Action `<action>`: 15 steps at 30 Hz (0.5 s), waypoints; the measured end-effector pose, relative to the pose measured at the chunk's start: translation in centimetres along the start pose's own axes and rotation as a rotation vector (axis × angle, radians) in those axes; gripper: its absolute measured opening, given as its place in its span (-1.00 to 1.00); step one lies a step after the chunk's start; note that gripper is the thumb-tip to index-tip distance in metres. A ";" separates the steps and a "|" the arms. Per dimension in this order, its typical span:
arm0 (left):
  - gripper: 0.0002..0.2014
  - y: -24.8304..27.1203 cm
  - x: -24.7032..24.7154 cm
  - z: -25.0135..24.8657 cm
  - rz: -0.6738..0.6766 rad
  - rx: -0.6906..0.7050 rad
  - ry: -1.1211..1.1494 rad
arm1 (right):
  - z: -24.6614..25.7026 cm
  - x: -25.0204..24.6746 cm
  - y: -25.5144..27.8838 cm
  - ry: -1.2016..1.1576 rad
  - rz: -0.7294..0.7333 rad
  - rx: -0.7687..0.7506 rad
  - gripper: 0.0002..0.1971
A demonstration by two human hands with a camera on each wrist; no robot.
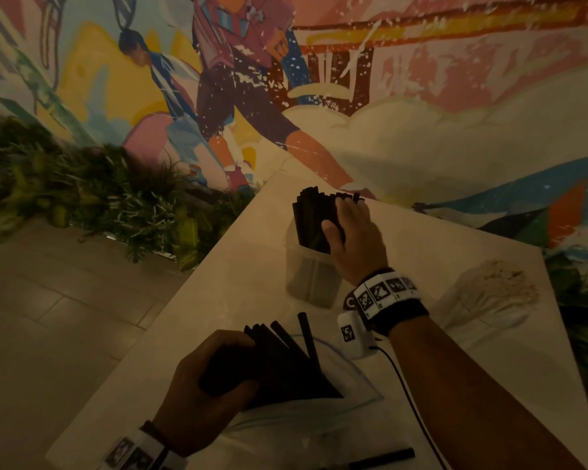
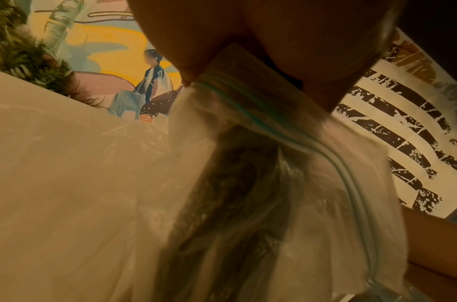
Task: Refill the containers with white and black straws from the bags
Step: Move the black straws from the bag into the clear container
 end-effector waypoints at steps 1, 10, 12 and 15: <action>-0.56 0.0 0.0 -0.1 0.001 0.001 0.005 | 0.1 -0.1 -0.2 0.024 0.004 0.006 -0.33; -0.55 0.0 0.0 0.5 0.008 -0.030 -0.005 | 3.0 1.8 -1.5 0.405 0.179 -0.167 -0.48; -0.52 0.0 0.0 0.6 0.017 -0.030 -0.015 | 3.2 1.2 -1.6 0.367 0.160 -0.130 -0.46; -0.45 0.0 0.0 0.3 0.021 -0.020 -0.015 | 4.5 -1.6 -0.7 0.163 -0.025 -0.163 -0.43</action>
Point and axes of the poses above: each hand's wrist, its own y-axis away from the middle knuckle, its own x-axis out of the palm, z = x × y, the point moved 7 cm from there along -y, towards the middle knuckle, and after that the axes turned 6 degrees about -y, right-handed, at the moved point
